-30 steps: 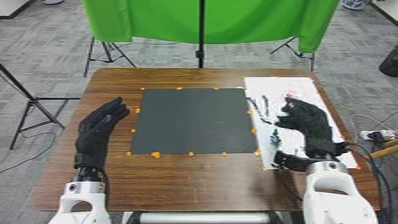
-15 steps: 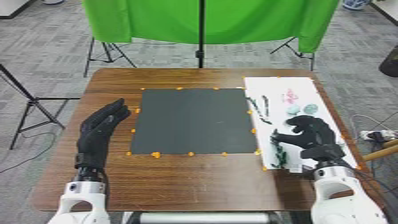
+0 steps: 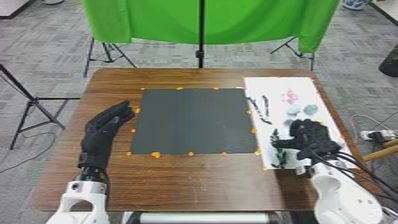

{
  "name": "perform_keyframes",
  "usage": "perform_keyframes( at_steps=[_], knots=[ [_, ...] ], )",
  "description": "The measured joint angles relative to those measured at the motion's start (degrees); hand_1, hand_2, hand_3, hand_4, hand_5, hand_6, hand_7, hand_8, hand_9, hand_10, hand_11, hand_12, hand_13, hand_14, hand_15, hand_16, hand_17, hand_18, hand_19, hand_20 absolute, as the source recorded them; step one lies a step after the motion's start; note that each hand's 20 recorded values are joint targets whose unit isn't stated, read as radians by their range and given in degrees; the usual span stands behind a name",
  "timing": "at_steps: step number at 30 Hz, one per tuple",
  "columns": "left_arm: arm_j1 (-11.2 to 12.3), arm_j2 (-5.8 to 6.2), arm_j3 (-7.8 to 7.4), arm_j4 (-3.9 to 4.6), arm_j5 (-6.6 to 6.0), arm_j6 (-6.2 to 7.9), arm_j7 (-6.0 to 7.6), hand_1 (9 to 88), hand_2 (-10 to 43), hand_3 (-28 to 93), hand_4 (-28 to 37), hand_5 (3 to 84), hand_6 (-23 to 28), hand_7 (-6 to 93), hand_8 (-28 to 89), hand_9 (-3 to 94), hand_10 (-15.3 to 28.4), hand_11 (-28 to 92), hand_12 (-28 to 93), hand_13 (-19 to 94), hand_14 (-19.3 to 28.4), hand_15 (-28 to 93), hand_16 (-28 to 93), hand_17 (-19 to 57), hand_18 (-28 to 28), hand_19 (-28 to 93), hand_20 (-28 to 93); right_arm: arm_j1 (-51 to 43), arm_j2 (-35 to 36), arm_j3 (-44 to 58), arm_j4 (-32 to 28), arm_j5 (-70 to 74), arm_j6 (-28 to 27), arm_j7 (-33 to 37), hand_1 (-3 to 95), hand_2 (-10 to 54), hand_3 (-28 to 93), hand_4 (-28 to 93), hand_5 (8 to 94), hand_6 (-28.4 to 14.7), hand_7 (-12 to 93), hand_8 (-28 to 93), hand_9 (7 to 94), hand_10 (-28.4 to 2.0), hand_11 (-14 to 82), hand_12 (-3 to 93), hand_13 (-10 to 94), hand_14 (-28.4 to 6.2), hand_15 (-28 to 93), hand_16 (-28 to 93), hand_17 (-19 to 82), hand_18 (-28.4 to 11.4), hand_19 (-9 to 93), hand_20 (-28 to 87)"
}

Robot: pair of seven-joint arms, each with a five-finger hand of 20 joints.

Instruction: Arrange flowers

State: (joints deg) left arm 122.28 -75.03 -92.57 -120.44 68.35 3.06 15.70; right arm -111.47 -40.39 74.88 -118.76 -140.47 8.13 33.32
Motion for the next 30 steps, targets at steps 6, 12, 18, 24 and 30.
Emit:
perform_keyframes(
  at_steps=[6,12,18,24,30],
  knots=[
    [0.0,0.0,-0.09,-0.02,-0.19,-0.56,-0.39,30.3,-6.9,64,-16.3,47.8,3.3,12.8,-4,43.1,12.2,15,15,33,16.5,24,5,4.9,15.0,12,27,1.4,-0.2,-2.5,0.9,1.2,-2.0,0.5,61.7,-9.5,-27,38,76.6,-4.5,24,-5,80.4,-16.0,32.2,26.4,90,-5.6,43,30,63,-9.8,85,42],
    [0.0,-0.08,-0.14,-0.05,-5.28,-1.49,-0.38,30.0,-7.0,64,-16.3,47.5,3.1,12.7,-4,42.9,12.1,15,15,32,16.5,24,5,4.6,15.0,11,26,3.0,-0.2,-3.6,-0.2,2.5,-8.6,1.5,46.2,-9.5,52,-12,78.1,-4.2,23,6,82.9,-15.7,32.6,26.8,92,-4.4,42,32,65,-8.2,85,41],
    [0.0,-0.07,-0.22,-0.11,-5.61,-1.54,-0.42,30.1,-6.7,64,-16.6,47.4,3.2,12.4,-4,42.8,12.1,15,15,32,16.6,24,5,4.3,14.9,10,25,4.4,-0.5,-5.3,-0.1,3.0,-6.9,3.3,87.1,-9.5,-28,53,83.5,-2.1,25,24,89.5,-12.2,30.0,38.3,94,-2.5,52,28,70,-7.8,89,42],
    [0.0,-0.06,-0.19,-0.11,-5.79,-1.7,-0.58,30.0,-6.8,64,-16.5,47.4,3.2,12.4,-4,42.9,12.2,15,15,32,16.6,24,5,4.1,14.9,10,25,3.5,-1.7,-4.4,0.7,7.4,-2.1,3.4,87.5,-9.5,-28,57,83.3,-1.8,26,26,89.6,-11.4,31.9,39.2,94,-2.0,56,27,71,-8.0,90,42],
    [0.0,-0.06,-0.19,-0.09,-6.4,-1.69,-0.68,29.9,-6.7,64,-16.5,47.5,3.2,12.5,-4,42.9,12.2,15,15,32,16.6,24,5,4.0,14.9,10,25,3.0,-2.8,-1.9,0.6,13.3,3.1,2.9,87.5,-9.5,-28,59,83.1,-1.9,27,26,89.3,-11.4,32.9,39.5,94,-1.8,57,27,71,-8.3,92,42]
  ],
)
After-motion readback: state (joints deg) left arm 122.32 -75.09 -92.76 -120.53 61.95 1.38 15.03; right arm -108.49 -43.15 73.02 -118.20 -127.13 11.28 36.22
